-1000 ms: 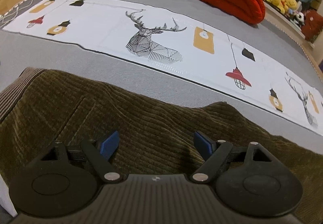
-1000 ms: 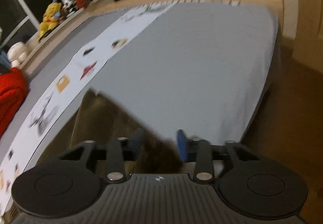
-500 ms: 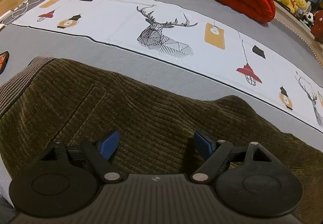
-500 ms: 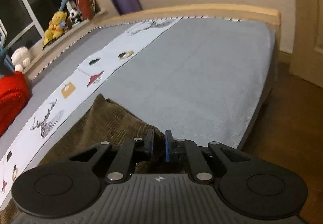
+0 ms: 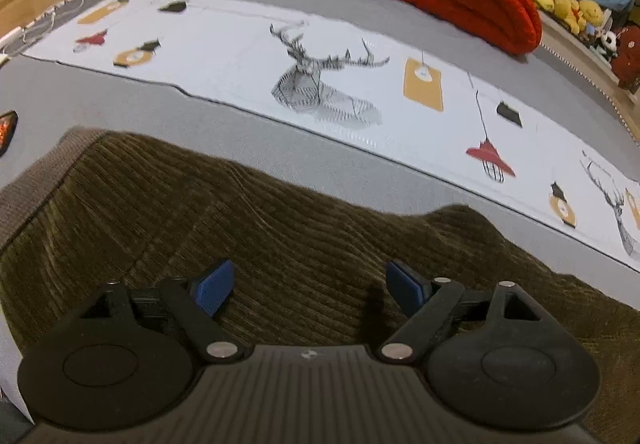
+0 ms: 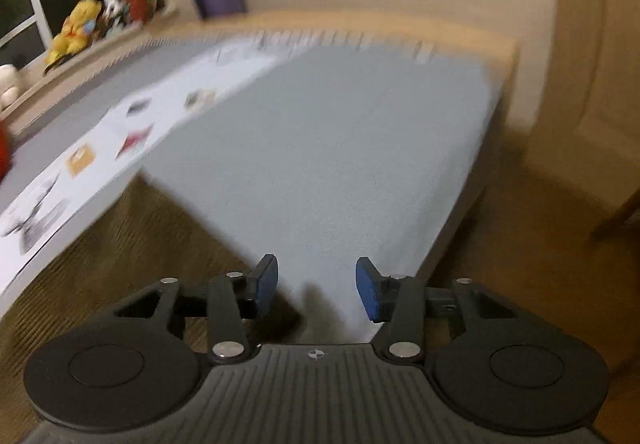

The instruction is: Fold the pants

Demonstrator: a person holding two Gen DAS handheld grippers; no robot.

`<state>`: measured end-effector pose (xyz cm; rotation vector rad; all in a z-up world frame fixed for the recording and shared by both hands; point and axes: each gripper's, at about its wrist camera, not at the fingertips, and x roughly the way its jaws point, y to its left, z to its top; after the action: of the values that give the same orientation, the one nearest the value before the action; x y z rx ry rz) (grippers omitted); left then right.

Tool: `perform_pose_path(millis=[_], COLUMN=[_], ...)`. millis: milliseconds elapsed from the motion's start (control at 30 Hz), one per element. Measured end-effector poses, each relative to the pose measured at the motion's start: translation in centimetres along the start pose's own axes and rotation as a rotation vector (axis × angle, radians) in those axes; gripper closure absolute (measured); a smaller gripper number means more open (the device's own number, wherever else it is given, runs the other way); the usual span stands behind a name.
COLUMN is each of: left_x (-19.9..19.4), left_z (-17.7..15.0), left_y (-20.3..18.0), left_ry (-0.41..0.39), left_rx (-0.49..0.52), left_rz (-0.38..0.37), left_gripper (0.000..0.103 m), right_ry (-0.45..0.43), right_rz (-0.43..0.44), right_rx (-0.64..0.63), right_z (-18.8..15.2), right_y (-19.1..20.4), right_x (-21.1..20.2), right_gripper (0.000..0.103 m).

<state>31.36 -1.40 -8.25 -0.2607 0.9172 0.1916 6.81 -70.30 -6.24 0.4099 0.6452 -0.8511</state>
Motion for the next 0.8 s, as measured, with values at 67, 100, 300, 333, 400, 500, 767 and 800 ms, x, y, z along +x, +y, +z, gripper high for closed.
perform_pose_path(millis=[67, 100, 300, 333, 400, 500, 767, 800], left_x=[-0.4, -0.8, -3.3, -3.5, -3.7, -4.0, -4.1, -4.1], left_z=[0.1, 0.3, 1.3, 1.5, 2.1, 2.9, 4.4, 4.5], left_y=[0.2, 0.3, 2.0, 2.8, 4.8, 8.0, 13.2, 13.2], left_ry=[-0.020, -0.039, -0.142, -0.135, -0.123, -0.134, -0.158, -0.157], left_rx=[0.009, 0.014, 0.044, 0.020, -0.033, -0.099, -0.169, -0.158], left_rz=[0.004, -0.005, -0.032, -0.043, -0.067, -0.028, 0.064, 0.061], left_gripper=[0.003, 0.000, 0.000, 0.000, 0.000, 0.000, 0.000, 0.000], right_ry=[-0.056, -0.053, 0.108, 0.136, 0.190, 0.232, 0.205, 0.199], right_rz=[0.051, 0.133, 0.717, 0.797, 0.918, 1.020, 1.065, 1.062], right_rx=[-0.059, -0.101, -0.262, -0.277, -0.318, -0.411, -0.628, -0.637], right_z=[0.9, 1.2, -1.0, -2.0, -4.3, -8.5, -17.0, -17.4], right_y=[1.9, 3.6, 18.9, 22.0, 28.7, 37.4, 51.3, 52.1], right_x=[-2.4, -3.7, -8.9, -9.4, -10.3, -11.4, -13.5, -13.6], right_gripper=[0.041, 0.041, 0.043, 0.044, 0.048, 0.056, 0.059, 0.059])
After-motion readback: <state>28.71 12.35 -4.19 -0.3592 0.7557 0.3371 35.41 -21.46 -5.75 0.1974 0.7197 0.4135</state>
